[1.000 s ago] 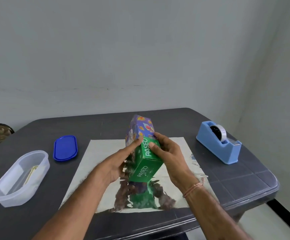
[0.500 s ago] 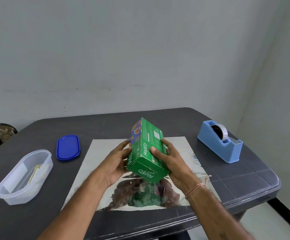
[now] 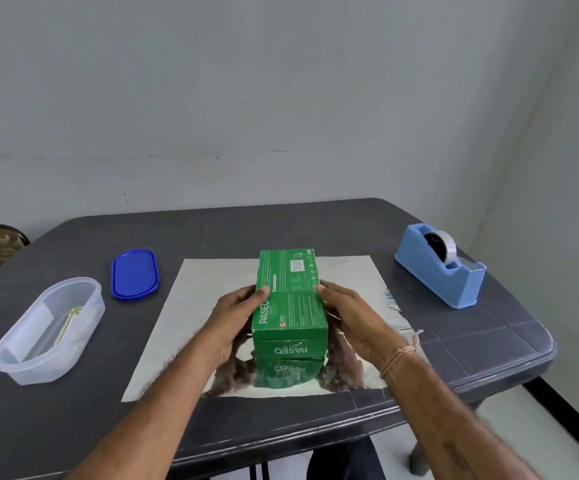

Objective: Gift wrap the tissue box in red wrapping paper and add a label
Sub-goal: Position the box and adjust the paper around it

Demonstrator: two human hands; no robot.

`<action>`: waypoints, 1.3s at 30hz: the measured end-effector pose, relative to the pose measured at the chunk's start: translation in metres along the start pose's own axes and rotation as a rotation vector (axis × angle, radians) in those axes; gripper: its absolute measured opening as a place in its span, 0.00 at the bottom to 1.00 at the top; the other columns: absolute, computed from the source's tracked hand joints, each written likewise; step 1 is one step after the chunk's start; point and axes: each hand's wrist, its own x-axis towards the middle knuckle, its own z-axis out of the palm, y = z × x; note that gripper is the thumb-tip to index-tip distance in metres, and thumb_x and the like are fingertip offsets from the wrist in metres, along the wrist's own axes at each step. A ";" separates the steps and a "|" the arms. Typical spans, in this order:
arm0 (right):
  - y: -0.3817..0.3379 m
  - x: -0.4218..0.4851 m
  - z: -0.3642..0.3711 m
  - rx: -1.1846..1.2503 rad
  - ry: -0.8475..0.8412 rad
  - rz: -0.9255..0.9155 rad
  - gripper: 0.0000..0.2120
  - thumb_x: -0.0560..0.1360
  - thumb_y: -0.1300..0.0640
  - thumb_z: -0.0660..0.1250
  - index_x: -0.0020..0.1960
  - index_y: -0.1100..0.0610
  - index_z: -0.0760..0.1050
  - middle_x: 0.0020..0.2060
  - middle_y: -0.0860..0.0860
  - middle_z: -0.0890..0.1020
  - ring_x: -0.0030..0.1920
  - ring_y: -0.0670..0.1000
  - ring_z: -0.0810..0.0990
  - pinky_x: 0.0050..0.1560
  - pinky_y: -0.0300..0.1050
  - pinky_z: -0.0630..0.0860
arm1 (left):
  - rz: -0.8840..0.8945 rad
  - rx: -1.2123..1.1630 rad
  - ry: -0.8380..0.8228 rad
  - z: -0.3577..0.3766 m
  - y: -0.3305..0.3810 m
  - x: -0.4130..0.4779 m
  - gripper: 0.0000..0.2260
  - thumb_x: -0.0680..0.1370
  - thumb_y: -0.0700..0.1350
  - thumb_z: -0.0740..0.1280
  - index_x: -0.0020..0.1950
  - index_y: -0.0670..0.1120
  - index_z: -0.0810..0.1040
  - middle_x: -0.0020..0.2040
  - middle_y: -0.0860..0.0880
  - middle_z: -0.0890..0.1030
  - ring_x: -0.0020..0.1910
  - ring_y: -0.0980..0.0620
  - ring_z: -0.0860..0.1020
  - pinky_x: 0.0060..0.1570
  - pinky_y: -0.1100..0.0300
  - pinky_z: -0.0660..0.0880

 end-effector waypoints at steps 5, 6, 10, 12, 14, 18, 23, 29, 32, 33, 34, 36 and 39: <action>0.005 0.006 -0.005 -0.067 0.004 -0.008 0.22 0.83 0.54 0.65 0.76 0.55 0.71 0.62 0.51 0.84 0.61 0.51 0.82 0.64 0.48 0.76 | 0.127 0.046 0.015 -0.001 -0.003 0.002 0.13 0.81 0.48 0.71 0.64 0.49 0.83 0.52 0.51 0.88 0.51 0.56 0.86 0.47 0.66 0.81; 0.006 0.007 -0.005 -0.064 0.002 -0.014 0.21 0.83 0.54 0.66 0.74 0.55 0.72 0.60 0.50 0.85 0.61 0.51 0.83 0.63 0.48 0.77 | 0.132 0.062 0.011 -0.002 -0.003 0.003 0.12 0.81 0.48 0.70 0.65 0.50 0.83 0.52 0.51 0.88 0.50 0.56 0.86 0.44 0.67 0.80; 0.007 0.008 -0.003 -0.093 -0.007 -0.056 0.14 0.83 0.53 0.66 0.67 0.52 0.78 0.55 0.46 0.87 0.56 0.46 0.85 0.57 0.41 0.78 | 0.088 0.126 -0.069 -0.007 -0.001 0.007 0.14 0.80 0.47 0.70 0.66 0.56 0.80 0.55 0.49 0.87 0.55 0.46 0.85 0.58 0.50 0.79; 0.009 0.009 -0.003 -0.106 0.002 -0.065 0.13 0.82 0.52 0.66 0.66 0.51 0.78 0.55 0.46 0.87 0.56 0.46 0.85 0.60 0.43 0.78 | 0.080 0.136 -0.078 -0.009 -0.003 0.009 0.16 0.80 0.46 0.70 0.66 0.58 0.79 0.56 0.50 0.87 0.57 0.47 0.85 0.62 0.47 0.78; 0.010 0.010 -0.003 -0.112 0.004 -0.067 0.13 0.82 0.51 0.66 0.67 0.51 0.78 0.55 0.46 0.87 0.56 0.46 0.85 0.60 0.44 0.77 | 0.097 0.139 -0.077 -0.007 -0.006 0.007 0.16 0.80 0.47 0.70 0.67 0.59 0.78 0.57 0.51 0.87 0.57 0.49 0.85 0.60 0.51 0.78; 0.010 0.012 -0.003 -0.091 0.011 -0.069 0.15 0.82 0.52 0.66 0.68 0.52 0.77 0.54 0.47 0.87 0.54 0.47 0.86 0.56 0.43 0.79 | 0.119 0.125 -0.066 -0.004 -0.010 0.004 0.17 0.81 0.47 0.69 0.70 0.56 0.76 0.58 0.53 0.86 0.55 0.54 0.85 0.55 0.56 0.78; 0.012 0.015 -0.001 -0.071 0.054 -0.052 0.23 0.80 0.49 0.68 0.73 0.53 0.74 0.58 0.49 0.86 0.61 0.53 0.83 0.70 0.57 0.75 | 0.126 0.153 -0.068 -0.005 -0.010 0.000 0.21 0.80 0.49 0.71 0.73 0.54 0.74 0.60 0.53 0.85 0.57 0.52 0.84 0.62 0.51 0.78; 0.015 0.016 -0.006 -0.016 0.089 -0.053 0.20 0.81 0.51 0.68 0.72 0.53 0.75 0.57 0.52 0.86 0.57 0.54 0.85 0.60 0.51 0.80 | 0.145 0.224 -0.141 -0.009 -0.011 -0.007 0.21 0.80 0.50 0.69 0.73 0.59 0.74 0.62 0.58 0.84 0.62 0.56 0.81 0.65 0.54 0.72; 0.013 0.016 -0.006 0.009 0.086 -0.048 0.19 0.82 0.53 0.68 0.72 0.54 0.76 0.56 0.52 0.87 0.53 0.52 0.86 0.51 0.46 0.81 | 0.148 0.227 -0.126 -0.009 -0.009 -0.007 0.22 0.80 0.49 0.70 0.74 0.57 0.74 0.62 0.58 0.84 0.58 0.60 0.82 0.62 0.58 0.73; 0.013 0.016 -0.006 0.014 0.088 -0.045 0.19 0.82 0.53 0.68 0.72 0.54 0.76 0.55 0.52 0.87 0.52 0.51 0.87 0.50 0.46 0.81 | 0.147 0.230 -0.122 -0.008 -0.009 -0.007 0.23 0.80 0.48 0.71 0.74 0.56 0.73 0.62 0.59 0.84 0.57 0.61 0.82 0.63 0.58 0.74; 0.012 0.016 -0.005 0.016 0.096 -0.040 0.19 0.81 0.53 0.68 0.72 0.54 0.76 0.55 0.53 0.87 0.51 0.51 0.87 0.50 0.46 0.81 | 0.147 0.233 -0.120 -0.008 -0.009 -0.007 0.23 0.79 0.48 0.71 0.75 0.56 0.73 0.62 0.58 0.83 0.57 0.61 0.82 0.65 0.55 0.74; 0.012 0.016 -0.005 0.020 0.107 -0.033 0.19 0.81 0.52 0.69 0.71 0.54 0.76 0.54 0.53 0.87 0.52 0.53 0.87 0.53 0.49 0.82 | 0.139 0.250 -0.121 -0.009 -0.008 -0.005 0.26 0.79 0.48 0.72 0.77 0.56 0.70 0.66 0.57 0.81 0.60 0.57 0.81 0.71 0.50 0.70; 0.013 0.017 -0.006 0.017 0.115 -0.014 0.19 0.81 0.52 0.68 0.71 0.55 0.76 0.54 0.54 0.87 0.55 0.55 0.86 0.58 0.53 0.82 | 0.103 0.274 -0.143 -0.014 -0.002 0.001 0.38 0.78 0.50 0.74 0.82 0.62 0.57 0.77 0.55 0.69 0.72 0.51 0.71 0.76 0.48 0.62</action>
